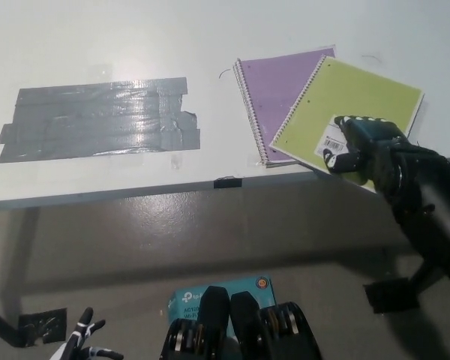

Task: The robot uses its right hand to align two notebooks stacked together until they are fully overlapped

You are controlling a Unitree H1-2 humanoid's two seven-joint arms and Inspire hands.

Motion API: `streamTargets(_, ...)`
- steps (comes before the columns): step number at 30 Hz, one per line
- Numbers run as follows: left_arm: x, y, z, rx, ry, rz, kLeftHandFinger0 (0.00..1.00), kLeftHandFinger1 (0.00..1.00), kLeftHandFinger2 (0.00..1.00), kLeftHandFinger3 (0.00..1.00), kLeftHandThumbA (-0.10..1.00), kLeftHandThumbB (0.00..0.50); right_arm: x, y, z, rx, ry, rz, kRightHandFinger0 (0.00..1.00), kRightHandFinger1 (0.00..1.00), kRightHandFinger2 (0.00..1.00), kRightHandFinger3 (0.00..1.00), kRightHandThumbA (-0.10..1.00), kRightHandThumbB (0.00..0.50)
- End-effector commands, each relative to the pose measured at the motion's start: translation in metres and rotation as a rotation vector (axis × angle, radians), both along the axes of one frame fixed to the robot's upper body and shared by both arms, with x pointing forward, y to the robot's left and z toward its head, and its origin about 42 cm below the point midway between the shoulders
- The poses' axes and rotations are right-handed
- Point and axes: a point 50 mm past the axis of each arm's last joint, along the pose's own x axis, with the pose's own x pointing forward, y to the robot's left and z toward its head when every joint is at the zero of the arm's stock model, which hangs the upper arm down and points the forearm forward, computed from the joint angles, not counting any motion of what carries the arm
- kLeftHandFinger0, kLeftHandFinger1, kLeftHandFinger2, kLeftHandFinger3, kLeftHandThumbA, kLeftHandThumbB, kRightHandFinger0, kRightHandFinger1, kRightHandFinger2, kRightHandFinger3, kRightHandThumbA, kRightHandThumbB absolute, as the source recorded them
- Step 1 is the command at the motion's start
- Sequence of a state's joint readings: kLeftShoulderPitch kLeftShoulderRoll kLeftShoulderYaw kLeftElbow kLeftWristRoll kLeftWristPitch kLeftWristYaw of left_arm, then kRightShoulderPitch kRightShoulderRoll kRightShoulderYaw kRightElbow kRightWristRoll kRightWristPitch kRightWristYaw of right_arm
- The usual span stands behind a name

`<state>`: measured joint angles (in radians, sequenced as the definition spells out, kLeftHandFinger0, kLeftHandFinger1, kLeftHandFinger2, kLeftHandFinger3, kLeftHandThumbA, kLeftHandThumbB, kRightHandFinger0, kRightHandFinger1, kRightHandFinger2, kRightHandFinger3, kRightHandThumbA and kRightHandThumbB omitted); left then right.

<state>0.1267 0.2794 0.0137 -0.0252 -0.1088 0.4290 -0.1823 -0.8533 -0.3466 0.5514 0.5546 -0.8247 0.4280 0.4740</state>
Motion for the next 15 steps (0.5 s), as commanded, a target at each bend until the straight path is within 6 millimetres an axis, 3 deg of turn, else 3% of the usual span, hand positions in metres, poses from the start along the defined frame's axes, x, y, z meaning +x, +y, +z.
streamTargets(1,0.002,0.001,0.008,-0.031,-0.062,-0.027,0.4,0.44,0.42,0.97,1.0,0.5,-0.019,-0.011,-0.038,-0.124,0.189,0.084,1.0,1.0,1.0,1.0,1.0,0.5)
streamTargets(9,0.004,-0.001,0.01,-0.035,-0.062,-0.018,0.41,0.41,0.42,0.97,1.0,0.5,-0.019,0.0,-0.045,-0.232,0.087,0.216,1.0,1.0,1.0,1.0,1.0,0.5)
streamTargets(12,0.003,0.0,0.01,-0.033,-0.069,-0.028,0.34,0.39,0.4,0.95,1.0,0.5,-0.018,0.005,-0.046,-0.289,0.051,0.276,1.0,1.0,1.0,1.0,1.0,0.5)
streamTargets(15,0.003,-0.002,0.008,-0.038,-0.071,-0.035,0.37,0.41,0.42,0.93,1.0,0.5,-0.02,0.011,-0.045,-0.328,0.033,0.311,1.0,1.0,1.0,1.0,1.0,0.5)
